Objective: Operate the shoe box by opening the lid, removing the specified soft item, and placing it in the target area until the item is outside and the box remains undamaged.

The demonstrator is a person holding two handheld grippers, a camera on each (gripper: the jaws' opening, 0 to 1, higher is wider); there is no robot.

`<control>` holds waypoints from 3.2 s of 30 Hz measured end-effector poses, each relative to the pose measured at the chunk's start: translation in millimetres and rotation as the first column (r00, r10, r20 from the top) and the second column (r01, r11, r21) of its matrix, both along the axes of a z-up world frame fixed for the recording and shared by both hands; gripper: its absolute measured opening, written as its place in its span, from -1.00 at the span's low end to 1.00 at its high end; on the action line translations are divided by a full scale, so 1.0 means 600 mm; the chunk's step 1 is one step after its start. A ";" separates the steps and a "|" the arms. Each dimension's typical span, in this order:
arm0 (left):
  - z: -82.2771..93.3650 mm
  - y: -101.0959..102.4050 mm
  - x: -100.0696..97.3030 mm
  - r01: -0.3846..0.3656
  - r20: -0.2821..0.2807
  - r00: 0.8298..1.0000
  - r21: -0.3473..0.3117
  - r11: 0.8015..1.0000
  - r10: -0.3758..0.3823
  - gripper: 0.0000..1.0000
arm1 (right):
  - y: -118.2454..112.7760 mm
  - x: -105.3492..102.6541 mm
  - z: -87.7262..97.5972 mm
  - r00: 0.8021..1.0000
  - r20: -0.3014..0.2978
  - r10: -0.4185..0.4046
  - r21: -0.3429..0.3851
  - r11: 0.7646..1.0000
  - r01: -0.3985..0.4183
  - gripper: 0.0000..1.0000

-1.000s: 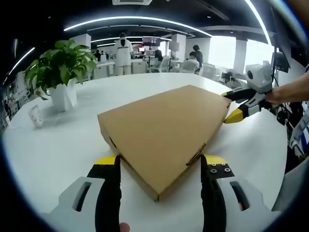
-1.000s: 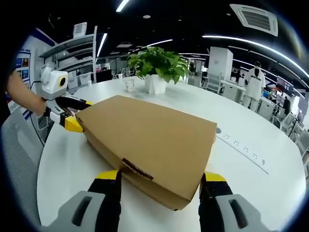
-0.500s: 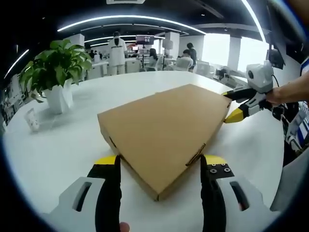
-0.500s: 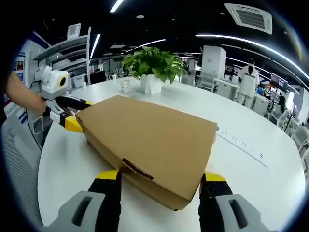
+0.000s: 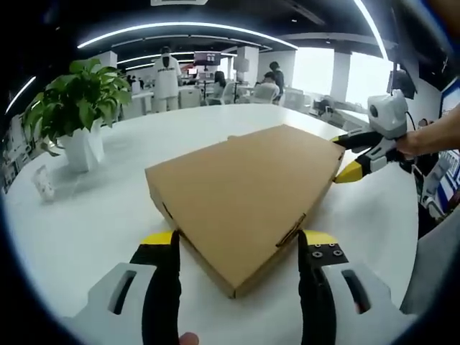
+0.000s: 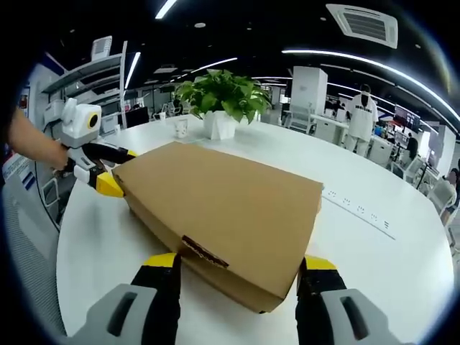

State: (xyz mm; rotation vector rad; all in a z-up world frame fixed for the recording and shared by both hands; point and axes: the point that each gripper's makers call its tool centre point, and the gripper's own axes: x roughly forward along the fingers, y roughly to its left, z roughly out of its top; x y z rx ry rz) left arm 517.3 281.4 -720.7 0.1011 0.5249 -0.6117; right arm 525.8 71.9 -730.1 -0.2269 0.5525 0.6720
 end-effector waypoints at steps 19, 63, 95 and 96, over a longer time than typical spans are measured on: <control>0.000 0.034 0.000 0.038 -0.023 0.999 0.006 0.999 -0.038 0.27 | 0.035 -0.020 0.001 0.998 -0.002 -0.067 0.014 0.998 0.067 0.25; 0.002 0.108 -0.017 0.105 -0.046 0.994 0.043 0.994 -0.103 0.27 | 0.118 -0.062 0.003 0.987 0.021 -0.159 0.043 0.987 0.158 0.22; 0.003 0.158 -0.044 0.124 -0.060 0.991 0.060 0.991 -0.120 0.27 | 0.173 -0.097 0.004 0.982 0.020 -0.188 0.053 0.981 0.187 0.21; 0.003 0.159 -0.045 0.123 -0.060 0.991 0.060 0.991 -0.120 0.27 | 0.175 -0.098 0.004 0.982 0.020 -0.188 0.053 0.981 0.187 0.21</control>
